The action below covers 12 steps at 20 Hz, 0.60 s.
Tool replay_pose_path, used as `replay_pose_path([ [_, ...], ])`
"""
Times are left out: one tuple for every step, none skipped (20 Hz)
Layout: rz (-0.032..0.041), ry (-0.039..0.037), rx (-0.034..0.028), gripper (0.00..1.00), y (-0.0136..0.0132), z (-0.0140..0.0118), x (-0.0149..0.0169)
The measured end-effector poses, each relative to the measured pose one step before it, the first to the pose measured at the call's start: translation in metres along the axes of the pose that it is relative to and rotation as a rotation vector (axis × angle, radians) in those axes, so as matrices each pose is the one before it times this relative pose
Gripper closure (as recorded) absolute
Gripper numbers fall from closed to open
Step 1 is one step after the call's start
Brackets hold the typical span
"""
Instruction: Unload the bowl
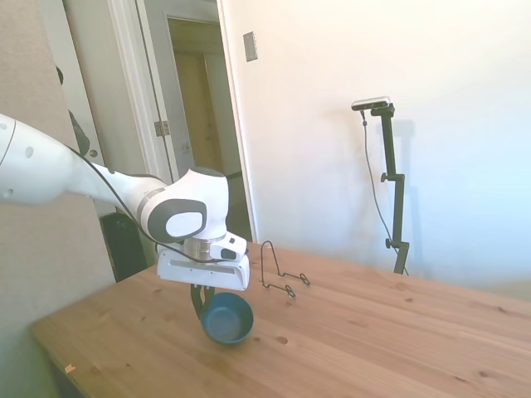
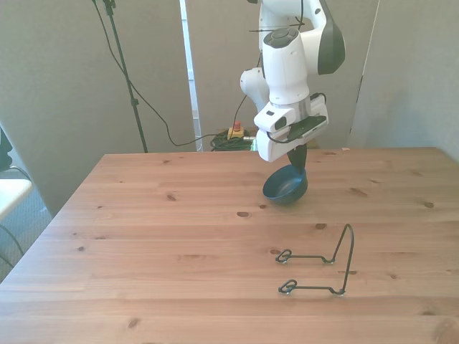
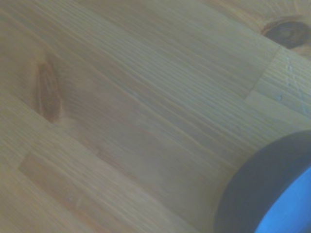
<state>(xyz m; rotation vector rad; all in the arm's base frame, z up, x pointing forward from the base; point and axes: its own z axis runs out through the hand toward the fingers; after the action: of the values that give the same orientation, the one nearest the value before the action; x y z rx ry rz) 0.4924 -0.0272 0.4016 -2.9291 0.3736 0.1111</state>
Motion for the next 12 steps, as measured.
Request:
replay_pose_path([
  [0.00315, 0.00025, -0.00843, 1.0, -0.00067, 0.00057, -0.00015],
  [0.00272, 0.0012, -0.00505, 0.0, -0.00041, 0.00058, 0.0002],
  [0.00194, 0.00392, -0.00541, 0.0, -0.00007, 0.00047, 0.00053],
  [0.00316, 0.00565, -0.00773, 0.0, 0.00013, 0.00074, 0.00082],
  [0.00713, 0.00135, -0.00712, 0.0, 0.00012, 0.00151, 0.00069],
  [0.00666, -0.00103, -0.00844, 0.0, 0.00001, 0.00219, 0.00078],
  [0.00611, -0.00247, -0.00548, 0.0, -0.00044, 0.00264, 0.00071],
  [0.0052, -0.00247, -0.0023, 0.0, -0.0005, 0.00275, 0.00093],
  [0.00539, -0.00295, -0.00117, 0.0, -0.0006, 0.00241, 0.00077],
  [0.00469, -0.00311, -0.00115, 0.0, -0.00069, 0.00207, 0.00079],
  [0.00397, -0.00375, -0.00151, 0.0, -0.00033, 0.00236, 0.00075],
  [0.00306, -0.00302, -0.00128, 0.0, -0.00014, 0.00225, 0.00074],
])
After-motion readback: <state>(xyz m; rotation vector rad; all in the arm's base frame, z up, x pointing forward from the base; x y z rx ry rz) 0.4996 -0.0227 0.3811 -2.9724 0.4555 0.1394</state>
